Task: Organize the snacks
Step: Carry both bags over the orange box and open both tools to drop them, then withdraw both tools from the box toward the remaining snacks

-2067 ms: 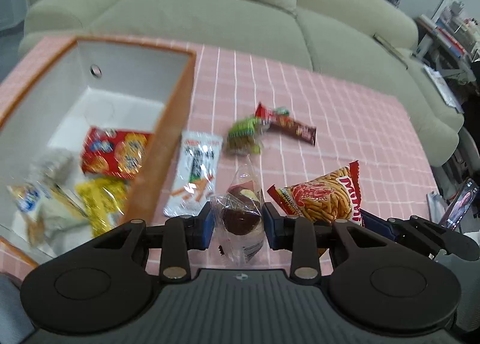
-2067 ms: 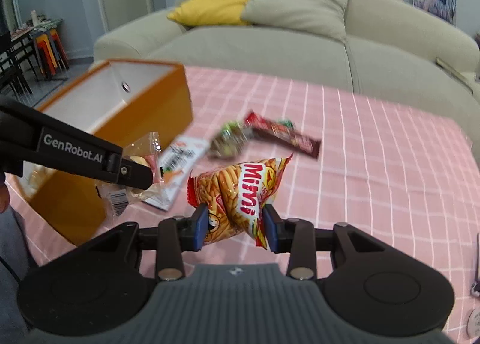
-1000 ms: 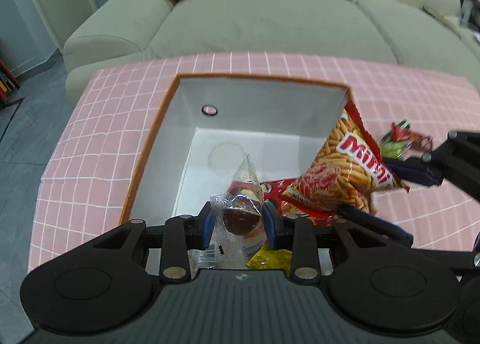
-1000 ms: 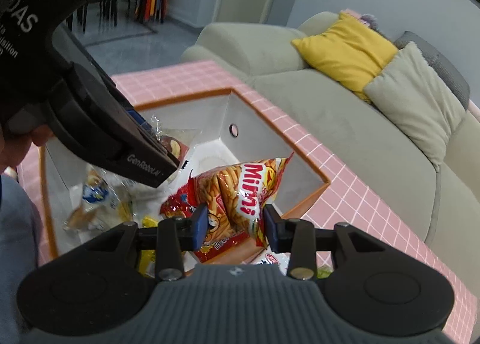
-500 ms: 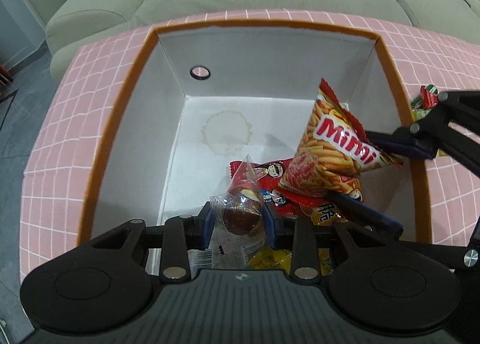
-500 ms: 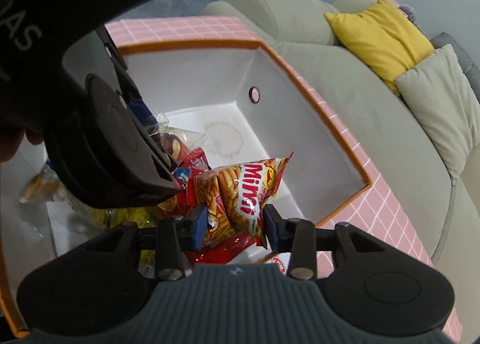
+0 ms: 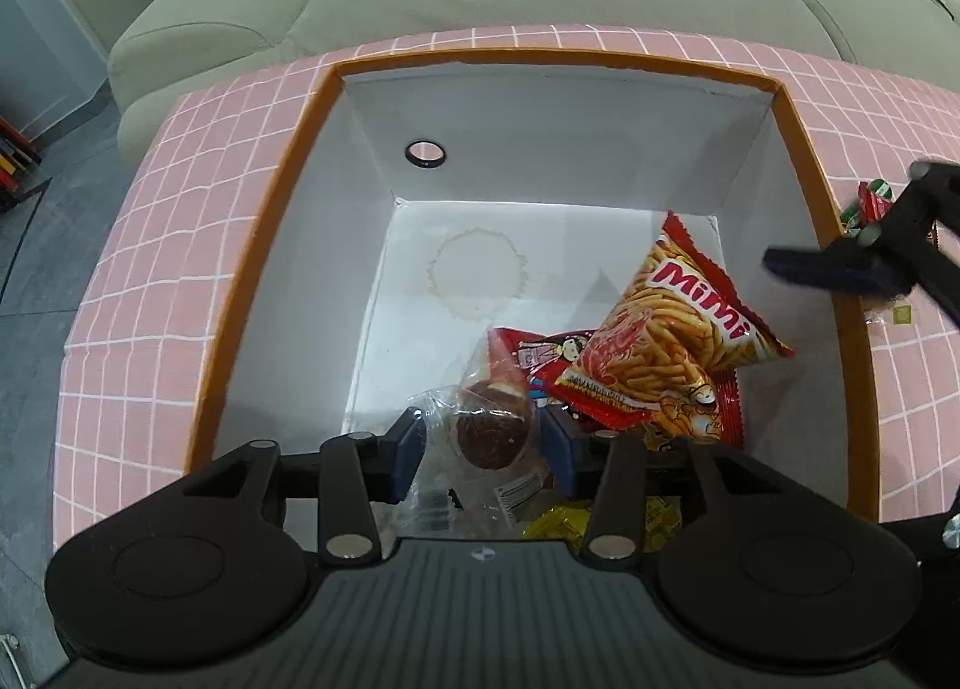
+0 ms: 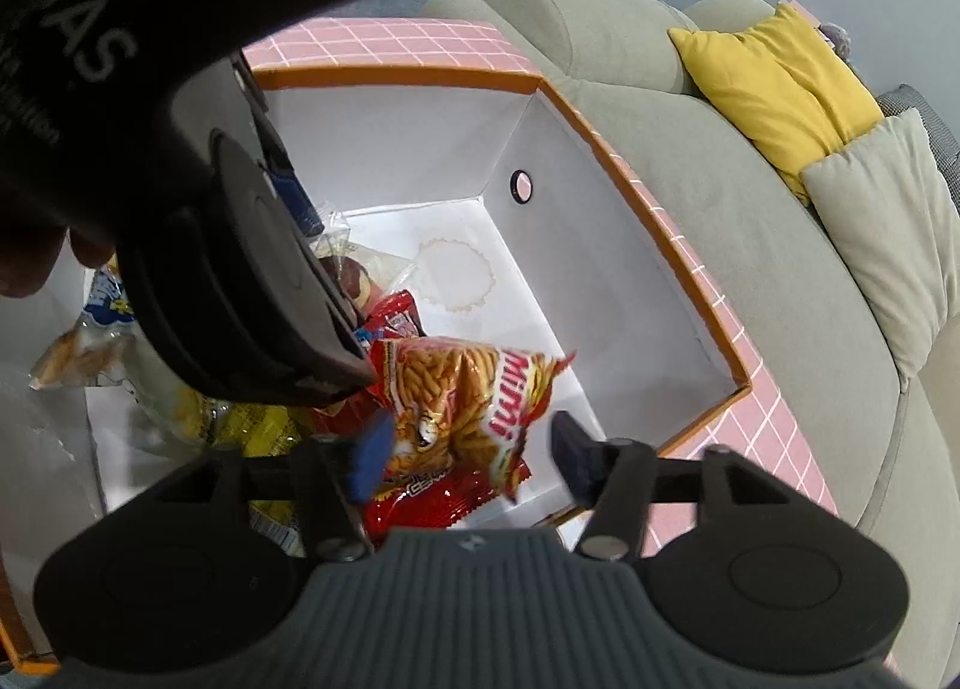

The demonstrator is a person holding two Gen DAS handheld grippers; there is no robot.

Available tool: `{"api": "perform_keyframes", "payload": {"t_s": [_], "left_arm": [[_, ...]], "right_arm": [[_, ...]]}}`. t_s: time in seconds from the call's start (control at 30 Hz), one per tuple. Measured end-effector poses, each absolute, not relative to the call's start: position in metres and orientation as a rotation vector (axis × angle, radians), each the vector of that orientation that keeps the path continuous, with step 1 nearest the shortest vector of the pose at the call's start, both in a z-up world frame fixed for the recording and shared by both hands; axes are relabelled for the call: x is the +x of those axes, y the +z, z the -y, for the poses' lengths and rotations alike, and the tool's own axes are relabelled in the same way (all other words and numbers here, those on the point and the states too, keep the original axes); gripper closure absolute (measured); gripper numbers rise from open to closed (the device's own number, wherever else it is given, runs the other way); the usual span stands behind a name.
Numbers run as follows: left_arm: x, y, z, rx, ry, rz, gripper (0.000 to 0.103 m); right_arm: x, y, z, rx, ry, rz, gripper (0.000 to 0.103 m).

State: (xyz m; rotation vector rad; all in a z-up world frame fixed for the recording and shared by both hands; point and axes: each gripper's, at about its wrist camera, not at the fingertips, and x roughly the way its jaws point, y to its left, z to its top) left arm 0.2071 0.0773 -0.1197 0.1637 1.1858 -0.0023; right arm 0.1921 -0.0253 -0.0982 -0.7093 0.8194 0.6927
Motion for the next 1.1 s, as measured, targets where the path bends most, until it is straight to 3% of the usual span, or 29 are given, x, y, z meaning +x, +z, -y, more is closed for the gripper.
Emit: {"api": "perform_keyframes", "payload": {"t_s": [0.1, 0.37, 0.8, 1.1], "left_arm": [[0.201, -0.111, -0.076, 0.181, 0.013, -1.17, 0.039], [0.18, -0.078, -0.078, 0.153, 0.061, -1.105, 0.032], [0.138, -0.027, -0.056, 0.056, 0.077, -0.947, 0.03], [0.109, -0.01, -0.025, 0.043, -0.007, -0.844, 0.03]], "right_arm": [[0.191, -0.091, 0.029, -0.686, 0.68, -0.819, 0.03], [0.188, -0.066, 0.037, -0.621, 0.652, -0.819, 0.016], [0.151, -0.03, 0.078, -0.418, 0.587, -0.827, 0.014], [0.116, -0.008, 0.117, -0.317, 0.542, -0.719, 0.01]]}}
